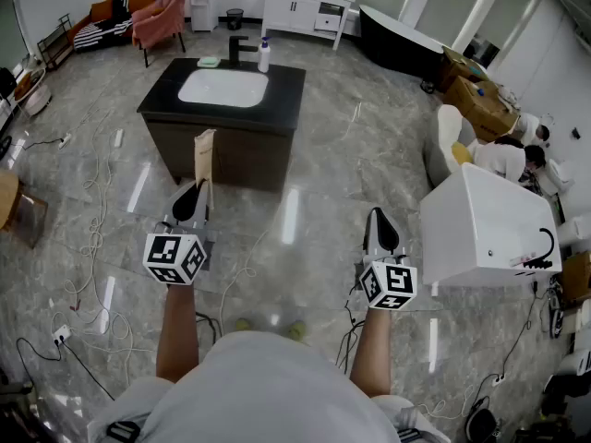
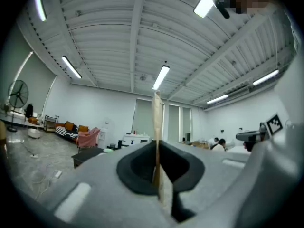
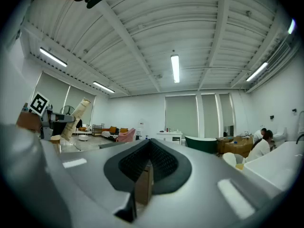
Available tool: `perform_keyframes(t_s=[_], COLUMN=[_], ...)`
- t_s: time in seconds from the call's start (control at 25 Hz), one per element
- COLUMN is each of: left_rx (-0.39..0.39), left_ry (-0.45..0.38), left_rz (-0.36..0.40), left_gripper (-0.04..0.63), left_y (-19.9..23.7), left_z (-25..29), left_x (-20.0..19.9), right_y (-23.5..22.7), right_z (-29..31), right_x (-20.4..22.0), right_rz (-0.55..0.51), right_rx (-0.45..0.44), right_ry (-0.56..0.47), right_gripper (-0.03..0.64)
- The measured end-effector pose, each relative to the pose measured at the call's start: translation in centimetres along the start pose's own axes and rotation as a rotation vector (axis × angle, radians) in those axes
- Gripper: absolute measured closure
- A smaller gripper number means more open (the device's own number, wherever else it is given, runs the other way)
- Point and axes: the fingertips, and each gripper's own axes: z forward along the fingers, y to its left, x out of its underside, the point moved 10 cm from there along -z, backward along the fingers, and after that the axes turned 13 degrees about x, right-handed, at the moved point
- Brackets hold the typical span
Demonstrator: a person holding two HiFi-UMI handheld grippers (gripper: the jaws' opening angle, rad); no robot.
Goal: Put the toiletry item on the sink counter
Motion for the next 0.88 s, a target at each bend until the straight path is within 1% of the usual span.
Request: perform_keyframes(t_s=[0.28, 0.44, 0.64, 0.88], left_rx=[-0.001, -0.003, -0.001, 0.015], left_ry=[-0.006, -0.008, -0.014, -0.01], left_rz=[-0.005, -0.007, -0.013, -0.024], left_gripper=[0.592, 0.592, 0.592, 0.592], left_y=[-0.2, 0.3, 0.9, 1.8], left_z=[-0.6, -1.0, -1.4, -2.6], left_x=[0.0, -0.2, -0.3, 0.0], right_y=[0.6, 1.5, 2.8, 5.1], right_z=[-0.3, -0.2, 0.0, -0.2], right_x=[0.0, -0.4, -0.7, -0.7], right_rz=[-0.004, 0.0, -0.062, -0.08], right_rx=[-0.01, -0.014, -0.031, -0.04], right_ry=[-0.003, -0.011, -0.007, -0.016], right_gripper=[0.614, 0.614, 0.614, 0.614])
